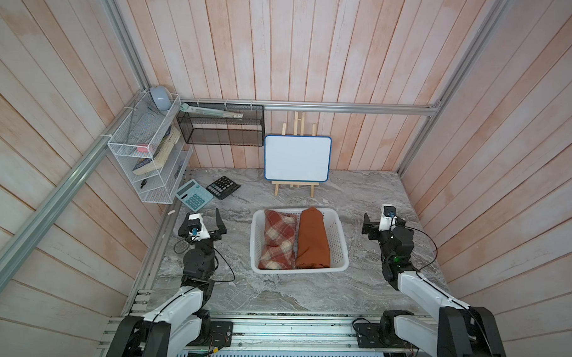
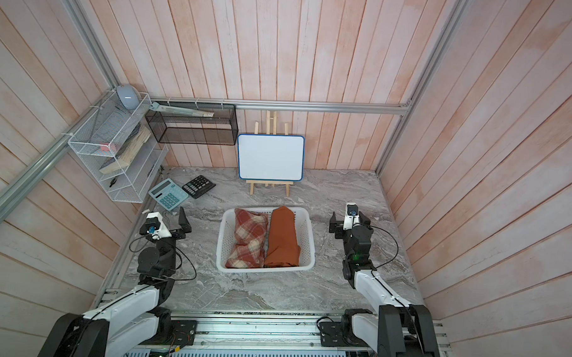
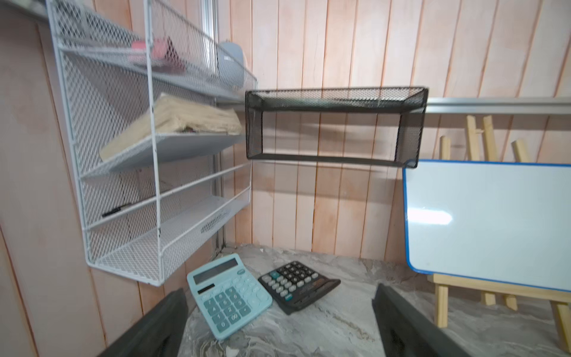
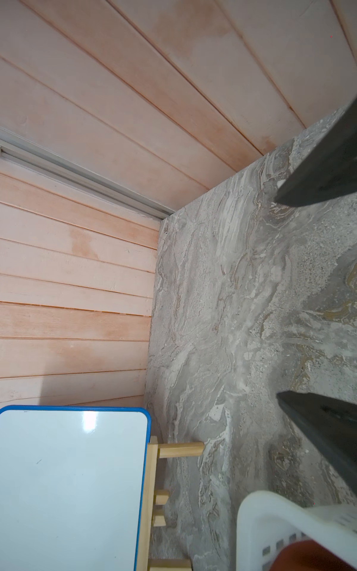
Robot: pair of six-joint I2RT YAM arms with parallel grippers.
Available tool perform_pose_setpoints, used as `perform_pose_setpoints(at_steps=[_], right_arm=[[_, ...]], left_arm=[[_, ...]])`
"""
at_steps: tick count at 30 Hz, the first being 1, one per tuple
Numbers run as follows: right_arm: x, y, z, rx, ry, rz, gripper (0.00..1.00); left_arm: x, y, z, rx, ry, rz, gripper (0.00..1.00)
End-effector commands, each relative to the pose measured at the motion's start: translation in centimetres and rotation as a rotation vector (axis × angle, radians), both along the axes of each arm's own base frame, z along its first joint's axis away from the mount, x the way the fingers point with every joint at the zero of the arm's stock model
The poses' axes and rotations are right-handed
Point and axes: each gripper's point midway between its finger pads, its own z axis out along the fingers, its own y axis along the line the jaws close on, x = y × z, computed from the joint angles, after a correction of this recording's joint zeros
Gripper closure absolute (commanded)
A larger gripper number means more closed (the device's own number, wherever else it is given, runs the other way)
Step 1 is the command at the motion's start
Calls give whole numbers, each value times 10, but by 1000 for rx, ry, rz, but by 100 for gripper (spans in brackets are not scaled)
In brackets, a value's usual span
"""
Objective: Roll up the skirts
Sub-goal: Reset both arms
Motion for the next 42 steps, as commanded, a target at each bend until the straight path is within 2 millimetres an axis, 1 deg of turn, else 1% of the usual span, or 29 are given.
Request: perform_pose_setpoints(at_steps=[1,2,3,4,5,6,7,8,10,11,13,15,18,42], right_arm=[[-2,3,6,61,-113,40,2],[-5,4,4,53,-138,53,2],[-6,2,-2,58,-133,41,2],[-5,1,-8,59,-118,40,2],[-6,2,-14,60,-110,45,2],[-8,2,-18,59,-118,54,2],[-12,2,-20,59,-141,54,2],[-17,-2,-22,67,-161,32,2],[-25,-10,-15,84,-237,0,2],[-25,-14,-19,93,-223,-26,2],[-12,-20,-28,103,-148,-66,2],[8,-18,-38,100,-69,-55,2],[10,-27,-39,141,-67,-70,2],[9,-27,-39,135,-68,-72,2]], left_arm=[[5,-5,-27,18,39,-27,0],[2,4,-37,-9,43,6,0],[-3,9,-36,-26,0,21,0],[-1,9,-42,-31,4,21,0],[6,3,-46,-5,36,-18,0],[14,-3,-56,5,84,-53,0],[20,-2,-56,15,81,-42,0],[21,0,-54,22,64,-22,0],[25,3,-62,-10,117,-19,0],[29,7,-62,-21,126,-10,0],[38,12,-66,-31,150,8,1],[49,11,-73,-41,213,-2,0],[51,15,-73,-58,211,-4,0],[50,15,-72,-54,205,-4,0]])
